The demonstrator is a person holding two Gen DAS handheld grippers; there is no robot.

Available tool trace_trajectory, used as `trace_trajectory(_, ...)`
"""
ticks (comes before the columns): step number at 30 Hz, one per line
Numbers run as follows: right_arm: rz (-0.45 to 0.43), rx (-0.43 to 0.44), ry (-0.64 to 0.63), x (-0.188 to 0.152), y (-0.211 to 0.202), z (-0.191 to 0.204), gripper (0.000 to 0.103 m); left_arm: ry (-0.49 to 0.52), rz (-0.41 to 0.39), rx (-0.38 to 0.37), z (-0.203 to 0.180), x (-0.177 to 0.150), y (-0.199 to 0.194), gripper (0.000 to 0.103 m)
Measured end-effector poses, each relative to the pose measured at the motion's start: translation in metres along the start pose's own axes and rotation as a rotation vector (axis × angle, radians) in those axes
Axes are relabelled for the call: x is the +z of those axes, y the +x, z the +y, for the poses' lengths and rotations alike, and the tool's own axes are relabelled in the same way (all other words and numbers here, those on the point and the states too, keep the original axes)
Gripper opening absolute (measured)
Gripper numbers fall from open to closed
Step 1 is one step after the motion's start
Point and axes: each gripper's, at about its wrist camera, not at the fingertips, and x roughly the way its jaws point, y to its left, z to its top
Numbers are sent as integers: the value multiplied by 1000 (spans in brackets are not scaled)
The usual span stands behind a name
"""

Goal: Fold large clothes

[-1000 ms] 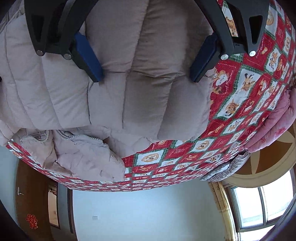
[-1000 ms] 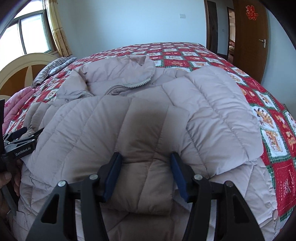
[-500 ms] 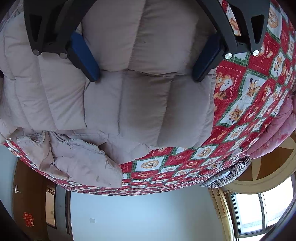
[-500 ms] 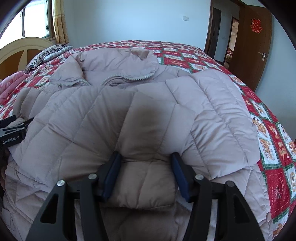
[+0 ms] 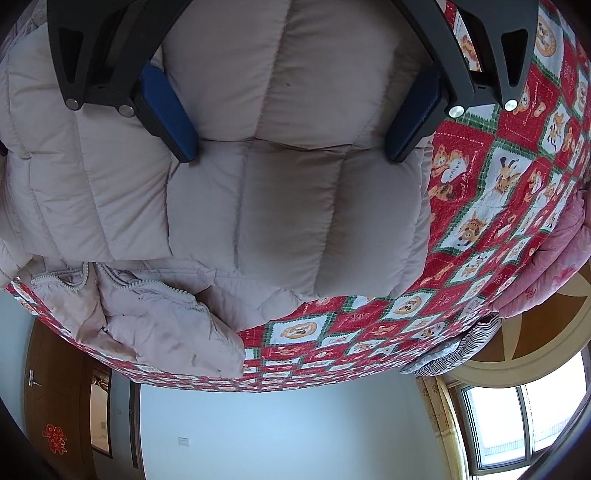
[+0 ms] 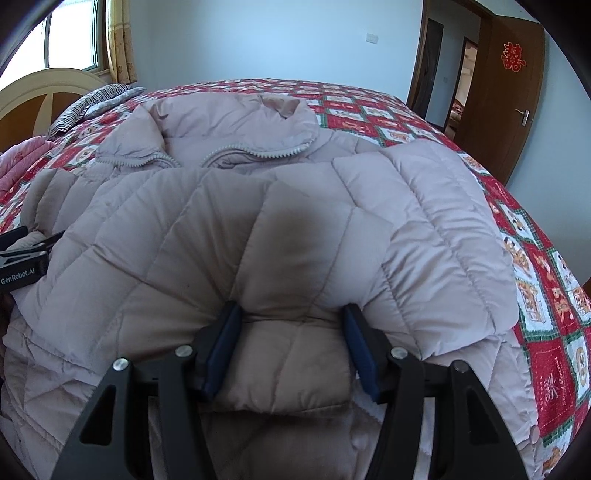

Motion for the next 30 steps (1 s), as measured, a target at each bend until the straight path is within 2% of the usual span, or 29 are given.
trace_trajectory(9,10,18,4,1,0,-2,62,-6,8,-10,4,1,0,102)
trace_trajectory(14,63,95,-18,12,-11,-14,67,21,18,-27,9,9,-13,102)
trace_trajectory(16,40,120,-10,20,-21,-23,71,20,-22,-38,15,17,-28,102)
trace_trajectory(20,-25,108,-14,45,-28,-35,76,9,-95,-64,26,44,-44,102)
trace_trajectory(25,-23,127,19,84,0,-41,77,49,-97,-67,13,93,-29,102)
trace_trajectory(30,-2,151,19,126,33,-45,77,65,-63,-134,-7,143,10,102)
